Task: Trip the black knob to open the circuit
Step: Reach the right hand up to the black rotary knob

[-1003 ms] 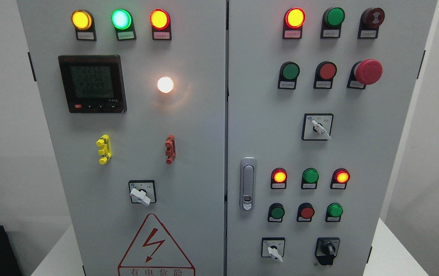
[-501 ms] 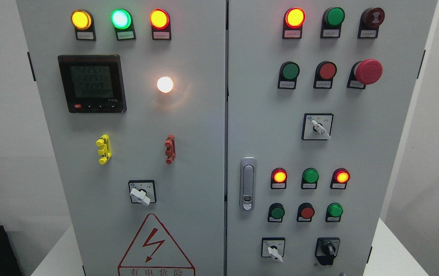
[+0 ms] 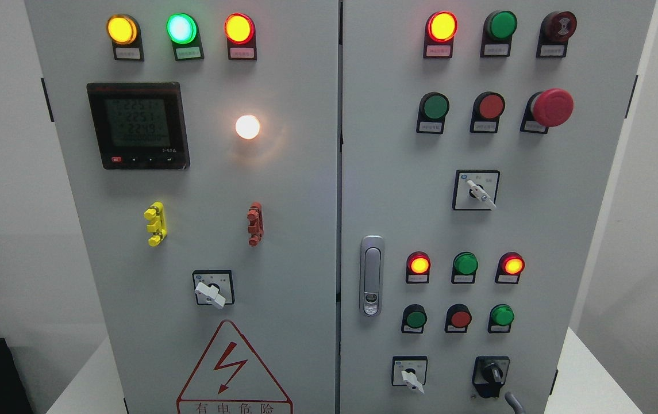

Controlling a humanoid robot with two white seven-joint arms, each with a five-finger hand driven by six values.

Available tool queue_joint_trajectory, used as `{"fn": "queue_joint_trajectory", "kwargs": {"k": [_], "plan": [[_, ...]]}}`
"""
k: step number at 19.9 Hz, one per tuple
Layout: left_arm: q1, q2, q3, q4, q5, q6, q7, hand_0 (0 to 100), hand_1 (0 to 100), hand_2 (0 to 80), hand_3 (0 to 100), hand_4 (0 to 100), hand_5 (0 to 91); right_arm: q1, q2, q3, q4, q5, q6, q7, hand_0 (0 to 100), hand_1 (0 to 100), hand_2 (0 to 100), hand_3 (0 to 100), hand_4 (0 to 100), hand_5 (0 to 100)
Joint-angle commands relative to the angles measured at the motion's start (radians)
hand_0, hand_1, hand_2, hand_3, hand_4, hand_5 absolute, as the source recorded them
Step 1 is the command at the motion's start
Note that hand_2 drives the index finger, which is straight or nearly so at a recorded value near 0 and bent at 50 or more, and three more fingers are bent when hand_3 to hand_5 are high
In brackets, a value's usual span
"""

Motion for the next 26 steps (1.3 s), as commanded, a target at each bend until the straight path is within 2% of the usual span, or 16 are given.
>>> {"fn": "queue_joint_trajectory", "kwargs": {"k": [1,23,26], "plan": [[-0.002,-0.002,0.001,0.000,0.002,-0.002,0.000,12,39,0.0,0,0,0.0,-0.022,-0.002,-0.001,-0.013,-0.016,-0.004,0.011,0,2,0,100,100,96],[-0.002,0.000,0.001,0.000,0.002,-0.002,0.000,12,39,0.0,0,0,0.0,-0.035,0.000,0.014,-0.007,-0.021,0.013,0.010,0,2,1,100,100,96],[-0.002,-0.002,0.001,0.000,0.002,-0.002,0.000,12,39,0.0,0,0,0.0,-0.032,0.000,0.031,-0.007,-0.021,0.013,0.010,0,2,2,100,100,96]]}}
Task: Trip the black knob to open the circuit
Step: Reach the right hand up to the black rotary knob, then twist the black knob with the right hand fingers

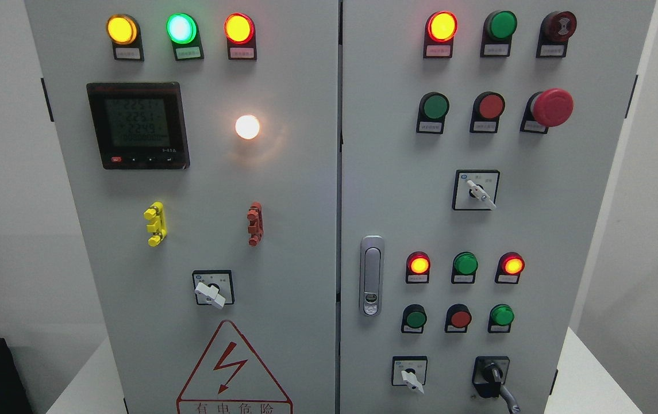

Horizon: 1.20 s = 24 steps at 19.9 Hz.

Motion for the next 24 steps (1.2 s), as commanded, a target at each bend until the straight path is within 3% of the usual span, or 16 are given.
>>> {"fn": "queue_joint_trajectory", "kwargs": {"k": [1,24], "plan": [[-0.002,-0.002,0.001,0.000,0.002,-0.002,0.000,12,39,0.0,0,0,0.0,-0.005,0.000,0.019,-0.018,-0.002,-0.005,0.005,0,2,2,100,100,96],[-0.002,0.000,0.001,0.000,0.002,-0.002,0.000,12,39,0.0,0,0,0.0,-0.013,0.000,0.063,-0.032,-0.002,-0.008,0.000,0,2,2,100,100,96]]}}
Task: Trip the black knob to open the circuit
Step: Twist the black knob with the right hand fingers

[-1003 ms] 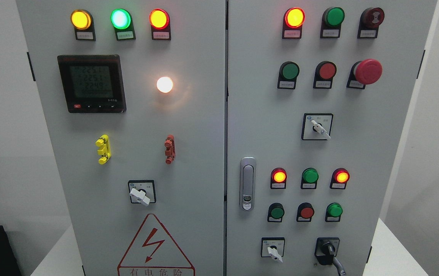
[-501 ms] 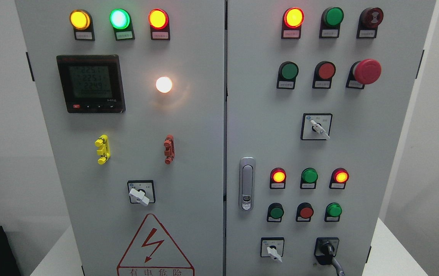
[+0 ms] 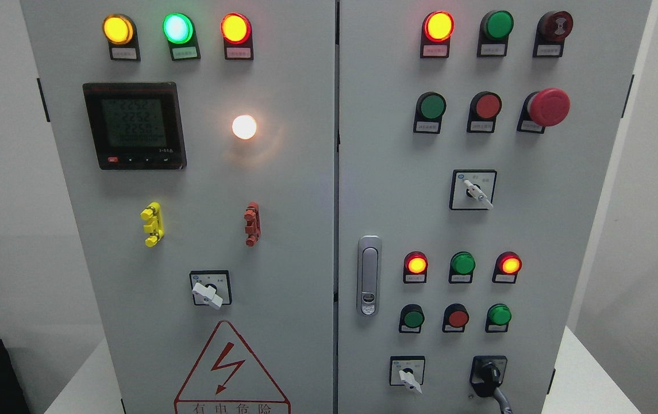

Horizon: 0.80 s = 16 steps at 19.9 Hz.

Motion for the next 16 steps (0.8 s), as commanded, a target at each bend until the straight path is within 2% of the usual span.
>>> {"fn": "queue_joint_trajectory", "kwargs": {"k": [1,16], "plan": [[-0.002,0.000,0.001,0.000,0.002,-0.002,0.000,12,39,0.0,0,0,0.0,-0.015,0.000,0.031,-0.031,-0.002,-0.008,0.015,0,2,2,100,100,96],[-0.002,-0.002,0.001,0.000,0.002,-0.002,0.000,12,39,0.0,0,0,0.0,-0.024,0.003,0.047,-0.050,-0.002,-0.011,0.015,0,2,2,100,100,96]]}}
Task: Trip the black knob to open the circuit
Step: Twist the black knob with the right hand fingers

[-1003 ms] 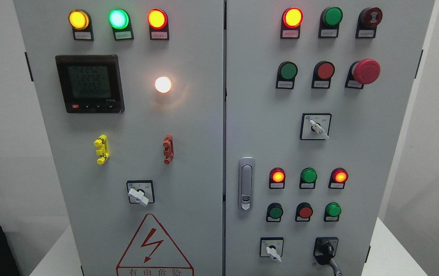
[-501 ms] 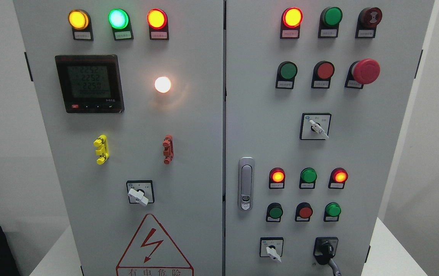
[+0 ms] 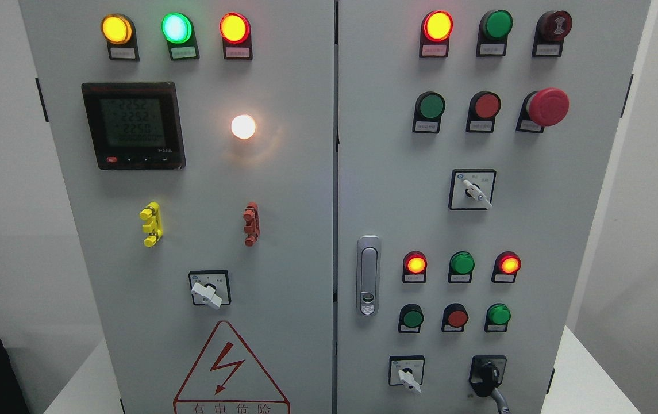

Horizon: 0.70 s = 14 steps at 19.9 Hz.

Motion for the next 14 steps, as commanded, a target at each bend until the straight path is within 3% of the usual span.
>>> {"fn": "queue_joint_trajectory", "kwargs": {"k": [1,14], "plan": [[-0.004,0.000,0.001,0.000,0.002,-0.002,0.000,12,39,0.0,0,0,0.0,-0.022,0.003,0.035,-0.047,-0.001,-0.010,0.020,0,2,2,100,100,96],[-0.002,-0.002,0.001,0.000,0.002,-0.002,0.000,12,39,0.0,0,0,0.0,-0.025,0.003,0.063,-0.072,-0.001,-0.014,0.020,0,2,2,100,100,96]]}}
